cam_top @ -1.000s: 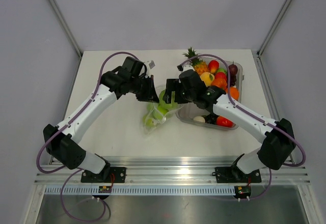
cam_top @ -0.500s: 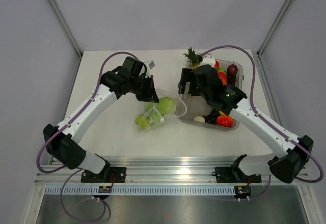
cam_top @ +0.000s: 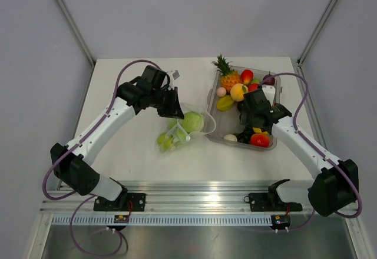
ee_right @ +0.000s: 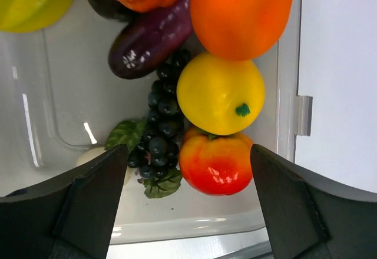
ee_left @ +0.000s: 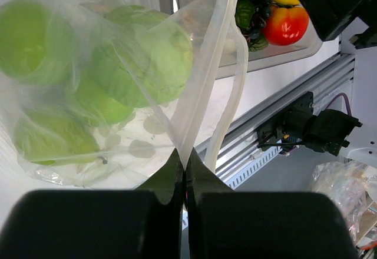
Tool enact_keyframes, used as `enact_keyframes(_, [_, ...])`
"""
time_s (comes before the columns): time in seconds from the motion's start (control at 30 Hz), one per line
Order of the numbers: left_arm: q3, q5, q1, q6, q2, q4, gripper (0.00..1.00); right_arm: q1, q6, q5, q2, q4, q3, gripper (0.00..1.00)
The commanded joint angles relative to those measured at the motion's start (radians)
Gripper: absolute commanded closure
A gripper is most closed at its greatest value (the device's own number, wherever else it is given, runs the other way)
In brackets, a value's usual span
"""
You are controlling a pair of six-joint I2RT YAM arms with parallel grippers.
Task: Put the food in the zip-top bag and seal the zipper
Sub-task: Pick up the fake fruit from the bin.
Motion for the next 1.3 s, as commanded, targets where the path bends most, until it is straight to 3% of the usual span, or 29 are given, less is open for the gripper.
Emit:
enact_keyframes(0.0, [0.043,0.022,-0.001,0.018,-0.006,0.038,1.0,-0.029,0.03,-0.001,0.01,0.01,-0.074,0.09])
enact_keyframes(0.27, [0.025,0.014,-0.001,0.024,-0.012,0.037,1.0,-0.063,0.077,-0.072,0.013,0.021,-0.124,0.22])
enact_keyframes(0.47, [0.019,0.017,-0.001,0.023,-0.01,0.044,1.0,-0.089,0.129,-0.156,0.036,-0.019,-0.147,0.16])
enact_keyframes(0.8, [0.005,0.023,-0.001,0.024,-0.018,0.053,1.0,-0.111,0.171,-0.311,0.111,0.062,-0.178,0.21])
enact_keyframes(1.13, [0.003,0.032,-0.001,0.018,-0.012,0.061,1.0,-0.111,0.157,-0.316,0.131,0.086,-0.178,0.09])
enact_keyframes(1.23, [0.003,0.034,-0.001,0.017,-0.007,0.064,1.0,-0.109,0.163,-0.331,0.133,0.105,-0.198,0.09])
enact_keyframes(1.27, [0.003,0.035,-0.001,0.017,-0.007,0.063,1.0,-0.109,0.163,-0.34,0.125,0.112,-0.201,0.13])
